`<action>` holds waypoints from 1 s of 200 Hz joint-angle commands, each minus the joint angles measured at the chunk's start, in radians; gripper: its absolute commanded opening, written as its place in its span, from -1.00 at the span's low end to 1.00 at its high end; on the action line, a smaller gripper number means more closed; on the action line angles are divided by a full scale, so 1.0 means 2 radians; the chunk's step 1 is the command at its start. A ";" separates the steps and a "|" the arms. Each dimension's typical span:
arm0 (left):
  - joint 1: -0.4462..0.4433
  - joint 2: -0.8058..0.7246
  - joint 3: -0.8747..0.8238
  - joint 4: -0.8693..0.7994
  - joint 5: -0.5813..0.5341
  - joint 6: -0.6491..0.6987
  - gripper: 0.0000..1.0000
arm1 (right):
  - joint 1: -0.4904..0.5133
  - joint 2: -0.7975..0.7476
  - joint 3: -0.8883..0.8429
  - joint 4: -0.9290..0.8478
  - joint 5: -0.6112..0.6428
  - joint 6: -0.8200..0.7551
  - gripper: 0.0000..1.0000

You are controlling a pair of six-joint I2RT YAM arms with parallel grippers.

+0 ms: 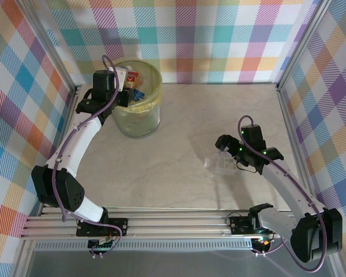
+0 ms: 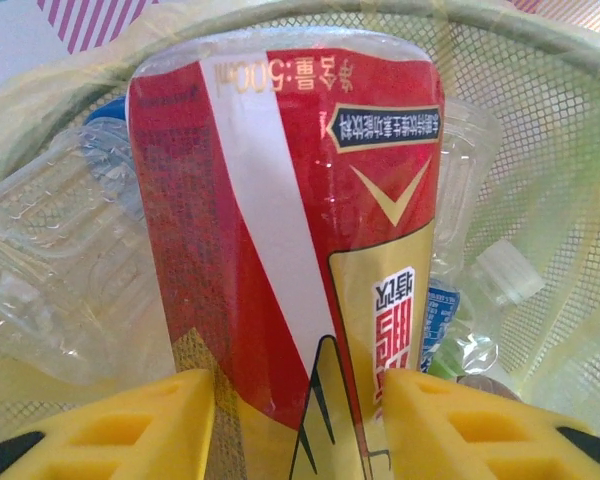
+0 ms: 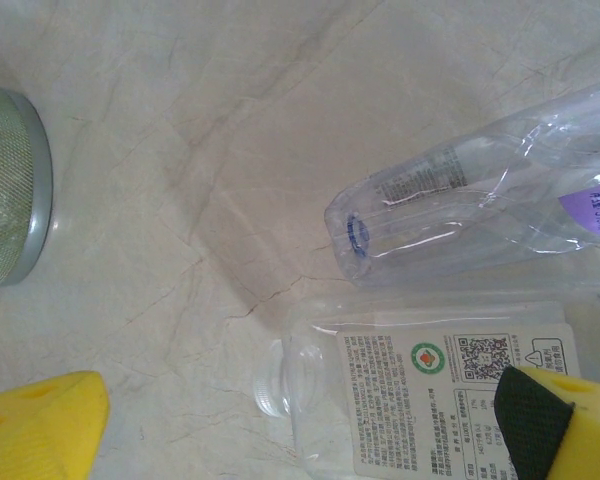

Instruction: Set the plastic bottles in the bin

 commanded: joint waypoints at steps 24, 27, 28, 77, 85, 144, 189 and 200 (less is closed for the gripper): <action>-0.006 -0.045 0.018 0.001 0.050 -0.035 0.35 | -0.001 -0.010 -0.006 0.002 -0.001 0.002 0.99; -0.006 -0.046 0.019 0.002 0.054 -0.036 0.36 | 0.000 -0.009 -0.005 0.002 0.000 0.003 0.99; -0.006 -0.046 0.020 0.002 0.055 -0.037 0.36 | 0.000 -0.009 -0.006 0.002 0.000 0.003 0.99; -0.008 -0.023 0.092 0.033 0.069 -0.068 0.22 | 0.000 -0.005 -0.002 0.005 -0.004 0.004 0.99; -0.008 -0.008 0.109 0.032 0.067 -0.068 0.18 | -0.001 -0.005 -0.002 0.005 -0.005 0.005 0.99; -0.008 0.122 0.255 -0.020 0.020 -0.050 -0.06 | -0.001 -0.003 0.005 -0.001 -0.003 0.002 0.99; -0.008 0.161 0.282 -0.064 -0.021 -0.042 -0.20 | 0.000 -0.004 0.004 -0.003 0.000 0.002 0.99; -0.008 0.156 0.266 -0.062 -0.024 -0.042 -0.21 | 0.000 -0.003 0.004 -0.003 0.000 0.001 0.99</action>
